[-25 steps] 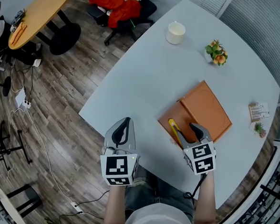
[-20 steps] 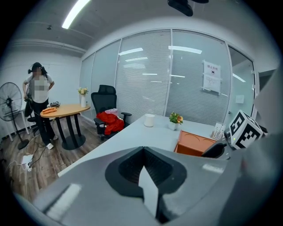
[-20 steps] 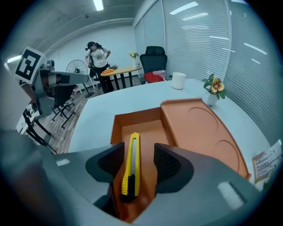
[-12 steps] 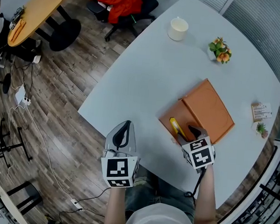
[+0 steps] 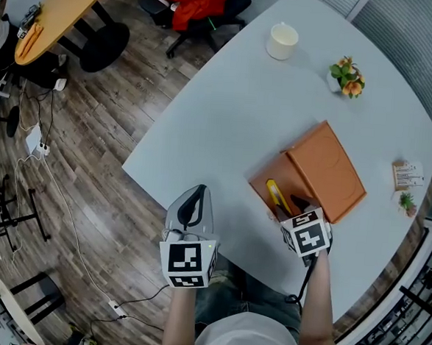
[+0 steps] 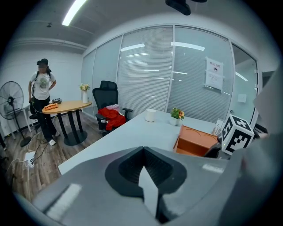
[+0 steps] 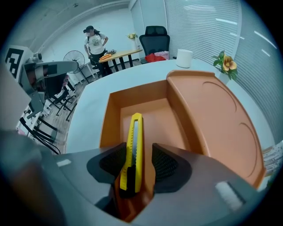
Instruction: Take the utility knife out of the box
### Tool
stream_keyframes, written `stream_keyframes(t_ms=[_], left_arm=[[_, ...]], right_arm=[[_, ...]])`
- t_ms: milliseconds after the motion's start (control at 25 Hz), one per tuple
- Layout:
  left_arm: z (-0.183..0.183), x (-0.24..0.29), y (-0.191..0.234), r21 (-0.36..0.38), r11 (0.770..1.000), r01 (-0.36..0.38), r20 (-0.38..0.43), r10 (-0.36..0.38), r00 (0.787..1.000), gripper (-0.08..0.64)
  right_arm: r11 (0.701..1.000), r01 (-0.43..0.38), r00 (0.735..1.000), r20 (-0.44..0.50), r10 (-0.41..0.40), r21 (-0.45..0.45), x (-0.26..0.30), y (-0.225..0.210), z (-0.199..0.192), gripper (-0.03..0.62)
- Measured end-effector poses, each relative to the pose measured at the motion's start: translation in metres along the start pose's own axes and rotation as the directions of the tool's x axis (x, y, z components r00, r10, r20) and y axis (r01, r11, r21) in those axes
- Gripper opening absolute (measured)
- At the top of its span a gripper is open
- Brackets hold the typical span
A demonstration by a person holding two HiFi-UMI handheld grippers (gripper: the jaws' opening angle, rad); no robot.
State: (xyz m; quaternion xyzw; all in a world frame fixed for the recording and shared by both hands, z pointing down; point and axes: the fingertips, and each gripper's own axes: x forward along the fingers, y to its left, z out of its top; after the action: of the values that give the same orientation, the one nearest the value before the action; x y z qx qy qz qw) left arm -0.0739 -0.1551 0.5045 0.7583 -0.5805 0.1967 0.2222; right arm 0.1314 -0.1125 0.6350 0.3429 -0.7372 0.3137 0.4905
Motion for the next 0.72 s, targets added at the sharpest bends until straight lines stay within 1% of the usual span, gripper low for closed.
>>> stream_keyframes(t_ms=[160,400,560,720], left_arm=[[-0.002,0.001,0.000,0.001,1.000,-0.001,-0.005,0.001,1.000,0.000],[-0.002,0.003,0.002,0.004,1.000,-0.004,-0.005,0.004,1.000,0.000],[-0.003,0.002,0.000,0.003,1.000,-0.002,-0.004,0.002,1.000,0.000],[-0.002,0.003,-0.001,0.007,1.000,0.002,-0.006,-0.002,1.000,0.000]], right_arm=[[0.999,0.002,1.000,0.016,-0.003,0.042,-0.001,-0.005,-0.001,0.210],[0.994,0.050,0.998,0.036,-0.054,0.100,-0.004,-0.017,-0.001,0.187],[0.993,0.058,0.997,0.036,-0.063,0.106,-0.004,-0.016,-0.003,0.195],[0.994,0.064,0.998,0.017,-0.066,0.089,-0.001,-0.011,-0.001,0.204]])
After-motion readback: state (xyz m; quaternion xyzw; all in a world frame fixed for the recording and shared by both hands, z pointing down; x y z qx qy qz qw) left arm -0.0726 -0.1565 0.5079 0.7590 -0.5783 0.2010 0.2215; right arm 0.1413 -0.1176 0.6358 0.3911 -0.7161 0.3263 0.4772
